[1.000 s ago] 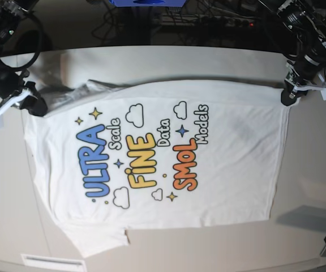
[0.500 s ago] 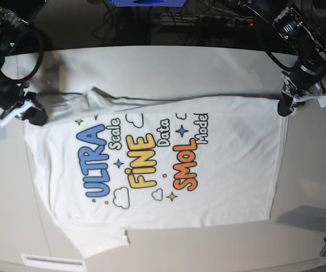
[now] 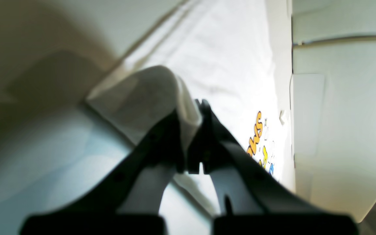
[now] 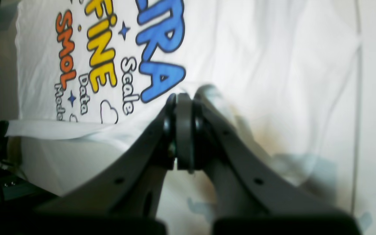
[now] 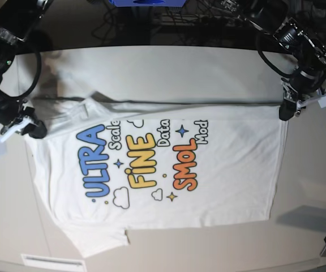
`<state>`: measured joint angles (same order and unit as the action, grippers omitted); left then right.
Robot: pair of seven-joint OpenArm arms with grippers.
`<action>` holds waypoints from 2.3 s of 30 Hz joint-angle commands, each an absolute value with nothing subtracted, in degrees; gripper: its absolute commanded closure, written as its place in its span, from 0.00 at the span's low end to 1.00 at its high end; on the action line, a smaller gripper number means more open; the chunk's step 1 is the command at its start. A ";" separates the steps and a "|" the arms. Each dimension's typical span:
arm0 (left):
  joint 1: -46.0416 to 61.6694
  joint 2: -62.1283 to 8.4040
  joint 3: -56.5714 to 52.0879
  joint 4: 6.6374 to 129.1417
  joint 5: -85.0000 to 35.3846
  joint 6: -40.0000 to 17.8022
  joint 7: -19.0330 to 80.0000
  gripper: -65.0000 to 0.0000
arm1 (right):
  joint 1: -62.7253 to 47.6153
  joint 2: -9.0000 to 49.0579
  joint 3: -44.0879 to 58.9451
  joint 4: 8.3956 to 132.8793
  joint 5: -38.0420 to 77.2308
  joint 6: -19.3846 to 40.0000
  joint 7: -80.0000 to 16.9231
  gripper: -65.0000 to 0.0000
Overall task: Fold the T-shirt properly
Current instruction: 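Release both grippers and lift them off the shirt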
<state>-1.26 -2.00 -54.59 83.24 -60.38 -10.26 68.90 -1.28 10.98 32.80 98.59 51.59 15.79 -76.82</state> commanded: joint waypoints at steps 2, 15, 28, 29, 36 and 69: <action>-3.12 -2.68 -55.69 83.12 -62.02 -10.42 68.18 1.00 | -0.22 12.35 33.01 97.80 52.70 15.96 -75.82 1.00; -8.48 -2.51 -55.78 78.73 -61.93 -10.33 68.09 1.00 | 4.00 14.29 32.75 90.95 52.62 15.96 -75.74 1.00; -9.80 -1.98 -55.34 78.37 -58.59 -10.33 64.92 1.00 | 6.02 16.13 27.21 84.53 52.53 15.96 -71.69 1.00; -10.07 -1.98 -55.34 78.37 -58.59 -10.33 64.92 1.00 | 6.46 16.31 27.12 84.53 52.53 15.96 -71.25 1.00; -12.35 -2.33 -55.25 78.29 -58.51 -10.33 64.92 1.00 | 7.08 16.40 27.03 84.53 52.53 15.96 -70.81 1.00; 2.42 -13.23 -31.87 93.76 -54.37 -10.42 50.77 0.66 | -6.20 22.02 19.03 109.67 46.29 16.31 -62.46 0.55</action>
